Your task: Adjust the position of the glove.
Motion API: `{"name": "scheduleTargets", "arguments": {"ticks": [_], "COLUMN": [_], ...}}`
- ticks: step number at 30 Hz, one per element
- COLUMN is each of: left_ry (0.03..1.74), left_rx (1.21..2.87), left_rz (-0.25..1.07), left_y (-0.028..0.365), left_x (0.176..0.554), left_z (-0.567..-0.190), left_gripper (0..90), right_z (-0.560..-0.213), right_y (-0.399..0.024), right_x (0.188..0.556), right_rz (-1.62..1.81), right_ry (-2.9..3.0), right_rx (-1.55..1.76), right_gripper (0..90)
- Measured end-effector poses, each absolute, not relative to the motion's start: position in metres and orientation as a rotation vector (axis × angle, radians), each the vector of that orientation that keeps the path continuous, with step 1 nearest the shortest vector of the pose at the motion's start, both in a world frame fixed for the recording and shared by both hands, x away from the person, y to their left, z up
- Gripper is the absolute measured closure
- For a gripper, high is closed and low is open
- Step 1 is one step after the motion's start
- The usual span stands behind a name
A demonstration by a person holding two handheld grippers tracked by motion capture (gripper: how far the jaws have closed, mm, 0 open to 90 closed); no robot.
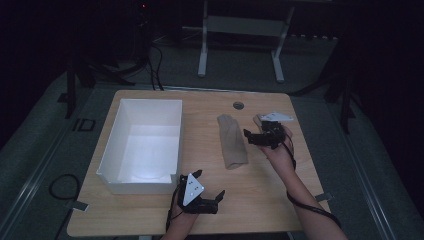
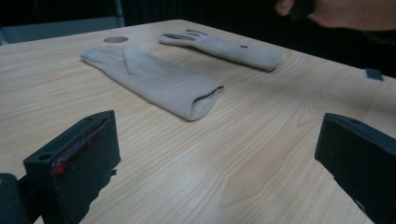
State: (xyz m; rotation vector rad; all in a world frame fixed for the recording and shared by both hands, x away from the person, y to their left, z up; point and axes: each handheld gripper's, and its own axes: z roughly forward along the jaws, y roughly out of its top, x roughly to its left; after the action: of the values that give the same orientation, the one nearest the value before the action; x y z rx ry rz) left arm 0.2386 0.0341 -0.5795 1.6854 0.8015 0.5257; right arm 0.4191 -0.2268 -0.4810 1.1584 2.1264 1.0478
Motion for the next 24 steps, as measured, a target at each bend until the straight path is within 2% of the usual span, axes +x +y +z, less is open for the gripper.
{"name": "scheduleTargets", "arguments": {"ticks": [19, 24], "left_ry": [0.789, 0.787], "left_rx": [1.681, 1.684], "left_rz": [0.505, 0.502], "left_y": [0.035, 0.034], "left_x": [0.239, 0.239], "left_z": [-0.580, -0.580], "left_gripper": [0.3, 0.3], "right_z": [-0.539, -0.555], "right_y": [-0.176, -0.172], "right_x": [0.465, 0.474], "right_rz": [0.936, 0.870], "right_ry": [2.246, 2.260], "right_rx": [1.235, 1.286], "right_gripper": [27.2, 35.2]}}
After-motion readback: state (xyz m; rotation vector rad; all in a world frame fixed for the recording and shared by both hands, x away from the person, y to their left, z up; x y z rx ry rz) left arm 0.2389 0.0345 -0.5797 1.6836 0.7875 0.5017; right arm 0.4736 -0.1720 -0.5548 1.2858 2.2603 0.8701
